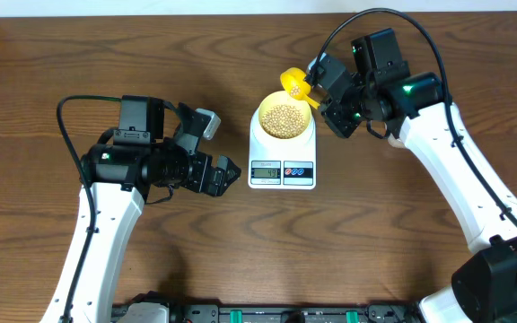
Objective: Scoop item into bowl and weigh 50g on scale
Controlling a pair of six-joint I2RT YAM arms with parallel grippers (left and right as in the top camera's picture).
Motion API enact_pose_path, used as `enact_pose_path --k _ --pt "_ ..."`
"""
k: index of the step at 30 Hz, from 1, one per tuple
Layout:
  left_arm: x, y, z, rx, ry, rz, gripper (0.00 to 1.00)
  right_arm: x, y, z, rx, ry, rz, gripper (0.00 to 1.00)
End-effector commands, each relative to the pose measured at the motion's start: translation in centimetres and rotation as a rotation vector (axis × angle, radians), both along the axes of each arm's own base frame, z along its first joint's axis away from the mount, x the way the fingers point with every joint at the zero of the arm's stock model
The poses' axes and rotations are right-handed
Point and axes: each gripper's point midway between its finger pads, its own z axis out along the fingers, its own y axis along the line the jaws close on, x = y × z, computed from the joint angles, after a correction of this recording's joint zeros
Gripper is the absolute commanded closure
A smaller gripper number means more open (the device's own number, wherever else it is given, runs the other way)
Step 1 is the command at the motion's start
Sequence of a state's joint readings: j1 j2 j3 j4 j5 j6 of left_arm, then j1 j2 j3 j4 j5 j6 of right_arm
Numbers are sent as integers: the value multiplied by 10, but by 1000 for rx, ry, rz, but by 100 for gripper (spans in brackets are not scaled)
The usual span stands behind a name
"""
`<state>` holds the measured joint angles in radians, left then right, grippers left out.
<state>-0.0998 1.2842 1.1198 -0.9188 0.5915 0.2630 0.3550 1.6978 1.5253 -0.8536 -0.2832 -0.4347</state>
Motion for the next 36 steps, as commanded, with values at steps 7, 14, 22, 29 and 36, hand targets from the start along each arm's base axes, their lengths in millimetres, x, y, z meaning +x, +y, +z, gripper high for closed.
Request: enact_pose_path --k 7,14,22,29,36 --pt "0 3 -4 11 9 4 2 -7 18 9 137 82 -28 99" --pt "0 3 -4 11 9 4 2 -9 20 15 230 142 -53 99" --pt "0 3 -4 11 9 4 2 -4 8 18 263 151 -78 99" --pt "0 3 -4 11 9 4 2 -2 6 18 263 150 -83 99" --pt "0 3 -4 11 9 4 2 -1 6 19 265 144 -82 99"
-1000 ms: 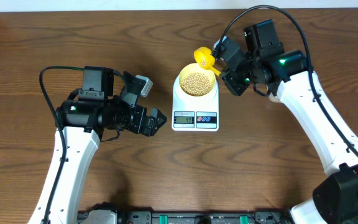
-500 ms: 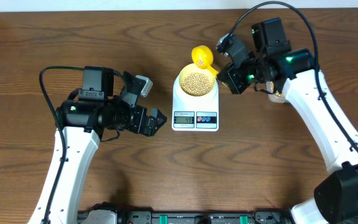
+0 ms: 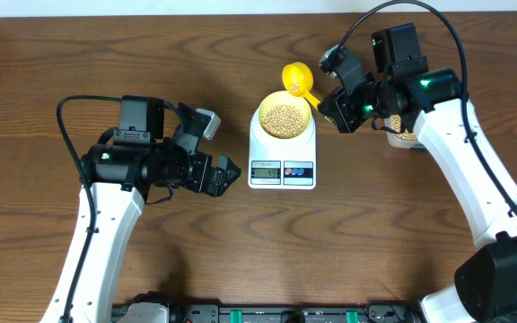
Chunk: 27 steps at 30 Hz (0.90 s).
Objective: Scoop item into bowl and weigh 50g on scale
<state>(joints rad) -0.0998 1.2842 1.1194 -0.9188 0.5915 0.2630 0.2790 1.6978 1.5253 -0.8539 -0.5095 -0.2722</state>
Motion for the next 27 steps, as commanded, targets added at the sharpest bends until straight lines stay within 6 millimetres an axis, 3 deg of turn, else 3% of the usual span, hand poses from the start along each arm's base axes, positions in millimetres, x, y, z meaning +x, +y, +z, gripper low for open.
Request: enact_pose_path --k 1,13,17,27 --pt "0 3 -4 11 9 4 2 3 4 6 28 -3 3 99" --pt "0 3 -4 11 9 4 2 6 7 9 31 -33 16 99" --pt "0 3 -4 11 9 4 2 6 10 6 -50 -122 106 99" --pt "0 3 -4 11 9 4 2 6 13 -1 -143 -161 114 99"
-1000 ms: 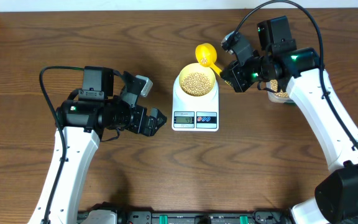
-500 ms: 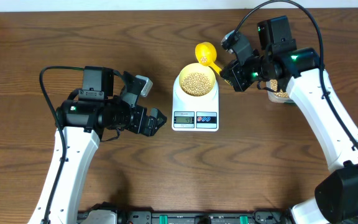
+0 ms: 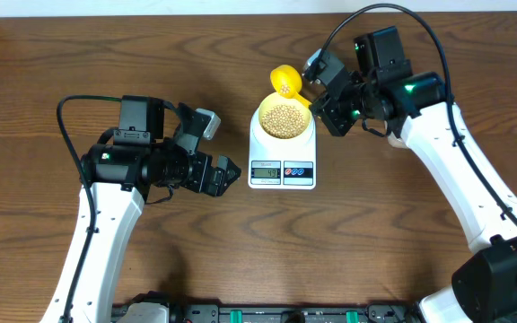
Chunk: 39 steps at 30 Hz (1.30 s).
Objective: Scoop item into bowl and weigh 50g on scale
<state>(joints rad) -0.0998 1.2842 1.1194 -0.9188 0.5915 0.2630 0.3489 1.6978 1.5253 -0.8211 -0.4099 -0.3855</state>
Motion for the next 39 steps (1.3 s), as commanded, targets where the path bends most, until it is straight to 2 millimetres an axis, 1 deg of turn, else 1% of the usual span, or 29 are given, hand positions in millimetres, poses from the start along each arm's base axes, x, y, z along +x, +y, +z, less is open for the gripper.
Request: enact_pose_path --k 1,3,11,14,20,24,28,30,35,37,39 --pt "0 3 -4 11 9 4 2 9 -6 1 -57 -49 -4 99" --pt "0 3 -4 11 9 4 2 10 -8 0 -70 -53 -13 99" --pt "0 3 -4 11 9 4 2 8 -6 0 -59 -45 -5 99" --pt "0 3 -4 11 9 4 2 12 -11 -1 -85 -59 -24 99" --pt "0 3 -4 11 9 4 2 12 -10 0 -82 -60 -24 99" --pt "0 3 -4 11 9 4 2 7 -3 1 -43 -35 -13 99" --pt "0 3 -4 11 9 4 2 10 -4 1 -55 -49 -22 99" --pt "0 3 -4 11 9 4 2 8 -1 2 -47 -47 -12 99" --pt "0 3 -4 11 9 4 2 10 -3 2 -52 -52 -17 99" --pt "0 3 -4 11 9 4 2 9 -3 1 -67 -65 9 99" --pt "0 3 -4 11 9 4 2 13 -8 1 -98 -89 0 99"
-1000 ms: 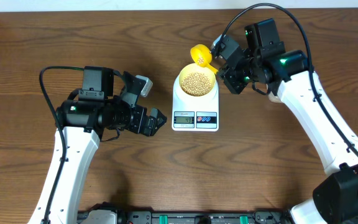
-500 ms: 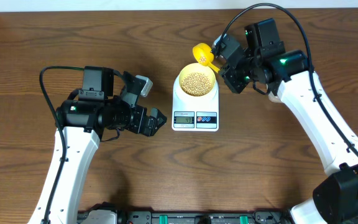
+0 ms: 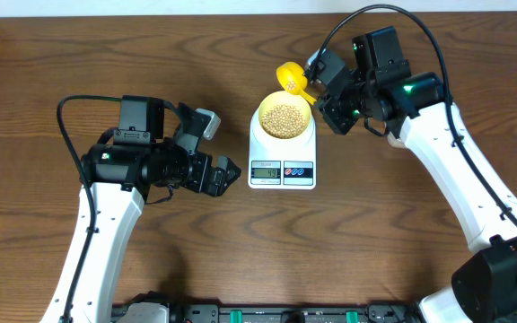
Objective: Scoop item into bowl and weigh 50g on scale
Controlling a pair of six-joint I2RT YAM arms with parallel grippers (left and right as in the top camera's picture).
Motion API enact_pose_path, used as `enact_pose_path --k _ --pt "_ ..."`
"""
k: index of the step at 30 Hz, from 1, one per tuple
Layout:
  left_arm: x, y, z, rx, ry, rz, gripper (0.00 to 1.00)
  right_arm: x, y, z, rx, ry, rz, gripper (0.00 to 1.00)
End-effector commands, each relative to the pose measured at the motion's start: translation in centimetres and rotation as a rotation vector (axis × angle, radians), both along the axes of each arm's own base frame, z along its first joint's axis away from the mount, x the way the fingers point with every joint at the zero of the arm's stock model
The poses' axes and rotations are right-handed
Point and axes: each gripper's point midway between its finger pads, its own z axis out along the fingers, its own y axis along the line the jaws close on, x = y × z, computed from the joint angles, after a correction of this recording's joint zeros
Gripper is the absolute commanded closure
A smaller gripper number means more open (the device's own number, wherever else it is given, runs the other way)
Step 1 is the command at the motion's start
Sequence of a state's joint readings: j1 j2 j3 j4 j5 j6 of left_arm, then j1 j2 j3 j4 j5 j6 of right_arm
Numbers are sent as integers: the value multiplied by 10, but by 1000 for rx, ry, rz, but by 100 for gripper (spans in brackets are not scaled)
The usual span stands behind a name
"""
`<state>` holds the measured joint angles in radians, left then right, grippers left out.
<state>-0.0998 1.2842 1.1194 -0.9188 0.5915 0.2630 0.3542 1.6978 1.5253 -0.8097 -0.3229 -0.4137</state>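
A white scale stands mid-table with a cream bowl of pale beans on it. Its display is lit, but the digits are too small to read. My right gripper is shut on the handle of a yellow scoop. The scoop's cup hangs just past the bowl's far rim. Whether any beans are in the cup cannot be told. My left gripper stands open with nothing in it, left of the scale and level with the display.
The right arm crosses the table's right side and hides whatever stands behind its wrist. The left arm runs down the left side. A black rail lines the front edge.
The scoop's cup has shifted slightly right, along the bowl's far rim, with the right gripper still shut on the handle. The left arm, the bowl and the scale have not moved.
The scoop was first at the bowl's far right rim. Then the right arm was further right, uncovering a jar of beans beside its wrist, with the scoop beyond the bowl. Then the scoop stood at the far rim again, and now sits slightly right.
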Motion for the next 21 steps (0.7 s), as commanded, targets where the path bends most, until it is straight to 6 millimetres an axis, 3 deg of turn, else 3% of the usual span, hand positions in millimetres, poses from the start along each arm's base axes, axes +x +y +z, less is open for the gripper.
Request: enact_pose_path --k 1,21 --pt "0 3 -4 11 9 4 2 5 1 4 -24 -38 21 99" --pt "0 3 -4 11 9 4 2 6 0 3 -42 -54 33 99"
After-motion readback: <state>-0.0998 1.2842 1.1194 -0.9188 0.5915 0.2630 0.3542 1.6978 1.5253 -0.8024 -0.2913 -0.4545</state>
